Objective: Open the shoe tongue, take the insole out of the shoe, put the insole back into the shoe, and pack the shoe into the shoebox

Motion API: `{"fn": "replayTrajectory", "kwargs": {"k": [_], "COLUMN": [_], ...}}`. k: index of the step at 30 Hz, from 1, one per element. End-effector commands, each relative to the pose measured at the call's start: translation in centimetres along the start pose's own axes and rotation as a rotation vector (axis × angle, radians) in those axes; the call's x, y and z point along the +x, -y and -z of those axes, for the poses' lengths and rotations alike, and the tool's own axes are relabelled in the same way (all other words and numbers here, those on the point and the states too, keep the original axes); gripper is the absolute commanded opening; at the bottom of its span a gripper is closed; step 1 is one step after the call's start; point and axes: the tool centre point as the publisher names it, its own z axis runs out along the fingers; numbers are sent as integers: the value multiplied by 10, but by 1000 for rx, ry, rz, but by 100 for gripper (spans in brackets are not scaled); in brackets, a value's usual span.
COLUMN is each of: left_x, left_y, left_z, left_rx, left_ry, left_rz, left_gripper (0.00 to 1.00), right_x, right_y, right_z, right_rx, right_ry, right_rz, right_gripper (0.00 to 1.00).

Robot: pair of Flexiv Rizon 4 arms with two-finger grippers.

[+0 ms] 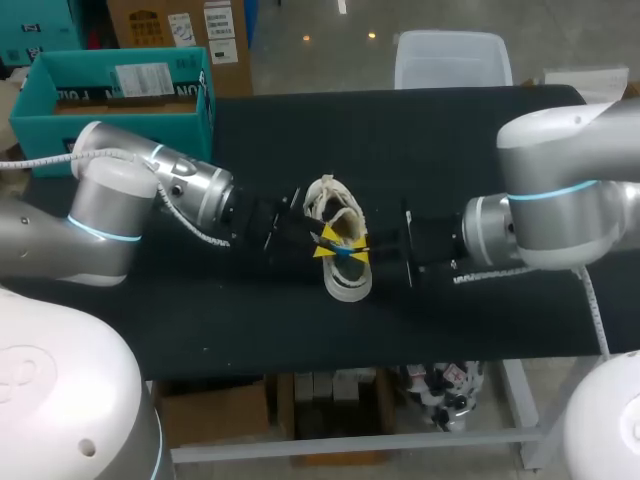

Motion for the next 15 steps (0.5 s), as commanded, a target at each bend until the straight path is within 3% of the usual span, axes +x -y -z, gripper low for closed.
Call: {"fn": "replayTrajectory", "kwargs": {"k": [1,11,12,15], "left_x": [0,6,7,6], "left_y": [-3,-17,-15,-6], "left_z": [-4,-7,-5,2], "left_rx": [-5,-20,-20,-5], "left_ry": [-8,-31,-32,-30], "left_rz": [1,42,42,24], "left_gripper": [0,0,26,85], "right_x": [1,2,2,0], "right_y": [-3,-13,-13,-10], "right_z": [-1,-5,-5,-1], "right_rx": [0,-9,-11,-23], "right_ry": [11,45,49,59], "right_rz": [-3,-16,-14,-3], "right_gripper": [0,0,0,0]}}
